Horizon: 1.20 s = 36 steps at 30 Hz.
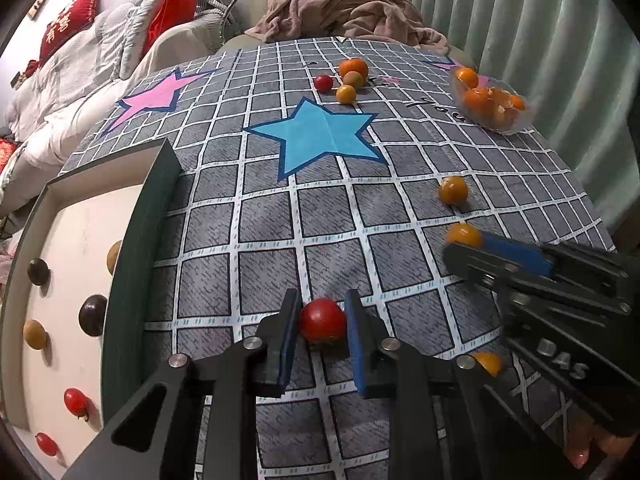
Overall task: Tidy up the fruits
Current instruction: 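Grasp a red cherry tomato with the left tool while the right tool grasps an orange one, then carry the red and orange cherry tomatoes over the white tray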
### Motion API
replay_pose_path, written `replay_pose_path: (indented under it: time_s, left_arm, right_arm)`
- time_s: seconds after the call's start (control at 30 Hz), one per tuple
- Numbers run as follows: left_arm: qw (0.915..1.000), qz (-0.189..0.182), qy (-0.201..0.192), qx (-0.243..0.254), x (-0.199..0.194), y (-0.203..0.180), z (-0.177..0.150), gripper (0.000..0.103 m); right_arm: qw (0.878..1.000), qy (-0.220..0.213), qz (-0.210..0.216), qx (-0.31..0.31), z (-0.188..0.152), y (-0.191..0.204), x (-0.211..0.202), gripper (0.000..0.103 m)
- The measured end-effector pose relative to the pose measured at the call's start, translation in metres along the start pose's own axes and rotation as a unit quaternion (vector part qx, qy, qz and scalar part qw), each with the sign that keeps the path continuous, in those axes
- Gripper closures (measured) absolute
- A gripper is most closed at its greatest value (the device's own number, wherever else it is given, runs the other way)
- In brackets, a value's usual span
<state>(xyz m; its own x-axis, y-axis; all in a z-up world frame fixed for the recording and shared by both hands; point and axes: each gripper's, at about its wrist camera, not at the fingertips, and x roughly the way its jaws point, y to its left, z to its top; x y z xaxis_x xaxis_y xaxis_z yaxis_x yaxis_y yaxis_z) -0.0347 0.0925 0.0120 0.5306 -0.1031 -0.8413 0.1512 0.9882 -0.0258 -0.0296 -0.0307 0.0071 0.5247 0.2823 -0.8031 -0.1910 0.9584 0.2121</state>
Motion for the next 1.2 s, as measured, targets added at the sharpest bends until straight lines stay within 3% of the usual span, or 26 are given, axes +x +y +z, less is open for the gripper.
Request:
replay_pose_path:
  time_s: [0.37, 0.6, 0.67, 0.7, 0.73, 0.8, 0.97, 1.0, 1.03, 1.17, 1.2]
  left_arm:
    - [0.9996, -0.022, 0.003, -0.016, -0.017, 0.003, -0.024, 0.079]
    - [0.9997, -0.003, -0.01, -0.023, -0.021, 0.008, -0.019, 0.078]
    - [0.9997, -0.001, -0.01, -0.02, -0.019, 0.008, -0.016, 0.068]
    - [0.9998, 0.006, -0.012, -0.017, -0.017, 0.008, -0.014, 0.04]
    - [0.9996, 0.015, -0.018, -0.016, -0.017, 0.007, -0.014, 0.022]
    - [0.9989, 0.025, -0.038, -0.012, -0.02, 0.006, -0.013, 0.022]
    - [0.9992, 0.023, -0.031, -0.005, -0.012, 0.002, -0.006, 0.023]
    - [0.9994, 0.021, -0.026, -0.005, -0.009, 0.001, -0.005, 0.028]
    - [0.9996, 0.02, -0.021, -0.002, -0.006, 0.0, -0.004, 0.041]
    - [0.9999, 0.01, -0.012, 0.006, -0.001, -0.005, -0.005, 0.064]
    - [0.9998, 0.01, -0.012, 0.008, -0.001, -0.005, -0.005, 0.074]
  right_arm:
    - [0.999, -0.003, 0.011, 0.036, -0.035, -0.024, -0.034, 0.08]
    - [0.999, -0.001, 0.006, 0.041, -0.046, -0.028, -0.037, 0.08]
    - [0.999, -0.001, 0.005, 0.04, -0.045, -0.028, -0.036, 0.08]
    - [0.999, -0.001, 0.006, 0.04, -0.046, -0.028, -0.037, 0.08]
    - [0.999, -0.001, 0.006, 0.039, -0.046, -0.028, -0.037, 0.08]
    - [0.999, -0.002, 0.008, 0.039, -0.046, -0.028, -0.037, 0.08]
    - [0.999, -0.002, 0.007, 0.035, -0.046, -0.027, -0.037, 0.08]
    - [0.999, -0.003, 0.007, 0.035, -0.045, -0.027, -0.036, 0.08]
    - [0.999, -0.003, 0.006, 0.034, -0.045, -0.027, -0.036, 0.08]
    - [0.999, -0.002, 0.006, 0.035, -0.044, -0.027, -0.036, 0.08]
    - [0.999, -0.002, 0.006, 0.034, -0.044, -0.026, -0.036, 0.08]
